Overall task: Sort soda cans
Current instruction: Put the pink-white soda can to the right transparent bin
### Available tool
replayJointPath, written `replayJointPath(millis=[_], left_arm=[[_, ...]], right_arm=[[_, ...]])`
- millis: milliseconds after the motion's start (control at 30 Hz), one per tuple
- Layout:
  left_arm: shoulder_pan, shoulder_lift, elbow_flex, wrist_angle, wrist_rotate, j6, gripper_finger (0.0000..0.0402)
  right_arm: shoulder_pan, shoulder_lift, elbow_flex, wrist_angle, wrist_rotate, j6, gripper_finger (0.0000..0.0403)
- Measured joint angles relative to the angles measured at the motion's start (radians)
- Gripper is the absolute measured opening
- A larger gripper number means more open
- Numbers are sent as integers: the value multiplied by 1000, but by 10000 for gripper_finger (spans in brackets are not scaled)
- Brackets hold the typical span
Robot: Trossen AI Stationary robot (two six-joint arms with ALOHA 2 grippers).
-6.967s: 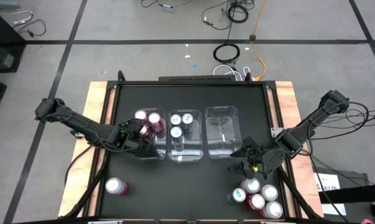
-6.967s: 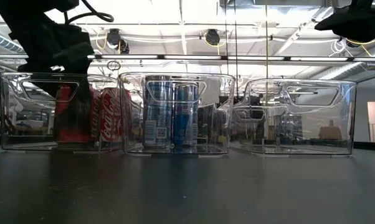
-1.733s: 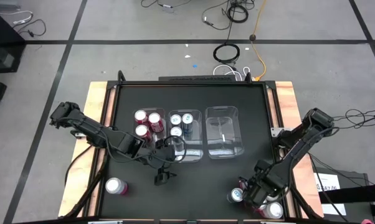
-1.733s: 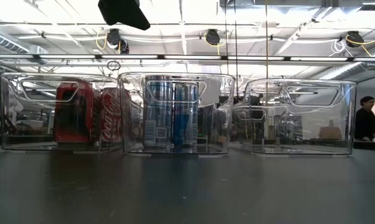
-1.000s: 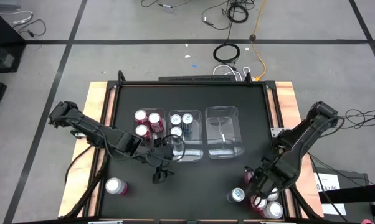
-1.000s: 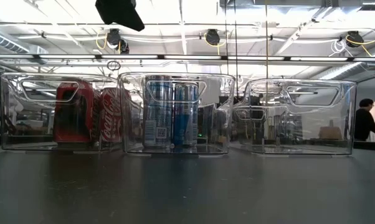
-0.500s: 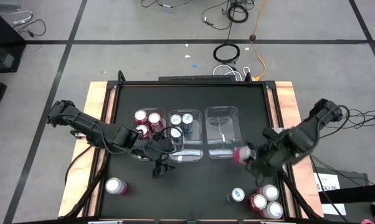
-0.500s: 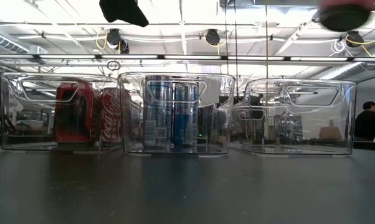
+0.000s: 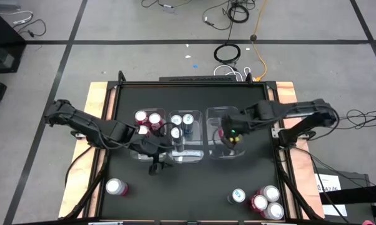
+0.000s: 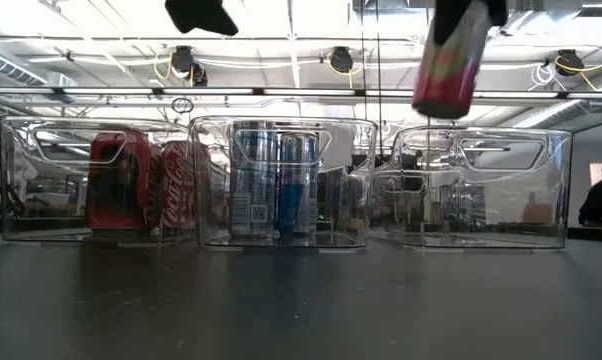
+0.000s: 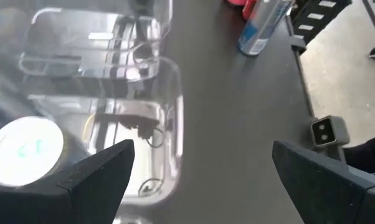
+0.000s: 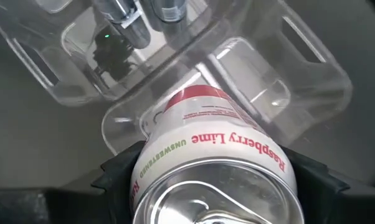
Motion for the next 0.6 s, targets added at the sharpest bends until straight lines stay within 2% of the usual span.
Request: replayJointPath(millis=[367, 600], left_arm=[[17, -184, -180, 22, 23, 18, 388], [20, -301, -263, 35, 22, -2, 388]], right_arm=[[-198, 7, -138, 82, -53, -59, 276], [-300, 65, -233, 178, -114, -127, 276]])
